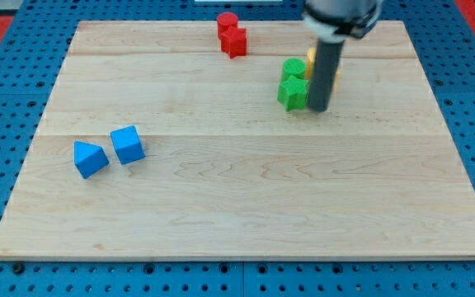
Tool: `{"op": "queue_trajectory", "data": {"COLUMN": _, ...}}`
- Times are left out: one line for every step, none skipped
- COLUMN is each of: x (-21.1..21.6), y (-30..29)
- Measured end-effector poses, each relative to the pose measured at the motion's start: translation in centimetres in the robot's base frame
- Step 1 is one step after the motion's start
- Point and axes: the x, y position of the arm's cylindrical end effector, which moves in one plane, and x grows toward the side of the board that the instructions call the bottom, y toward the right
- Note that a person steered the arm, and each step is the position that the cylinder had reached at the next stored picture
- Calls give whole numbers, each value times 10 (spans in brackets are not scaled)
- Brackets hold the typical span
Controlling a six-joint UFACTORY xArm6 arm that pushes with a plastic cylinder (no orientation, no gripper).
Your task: Put the yellow heart on the centre left of the board
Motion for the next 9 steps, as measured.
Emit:
{"op": "queue_trajectory", "data": {"x": -64, "y": 20}}
{"op": "queue_trajectory", "data": {"x": -70, "y": 33}}
{"op": "queue_trajectory", "data": {"x": -84, "y": 92}}
{"op": "queue_trajectory", "data": {"x": -131, "y": 56}}
{"op": "queue_trajectory", "data": {"x": -131, "y": -11}}
{"op": "queue_trajectory", "data": {"x": -115, "y": -44}}
{"op": "queue_trajectory", "data": {"x": -87, "y": -60}}
{"op": "queue_trajectory", "data": {"x": -45, "y": -66}}
{"op": "queue_trajectory", "data": {"x": -27, "y": -130}}
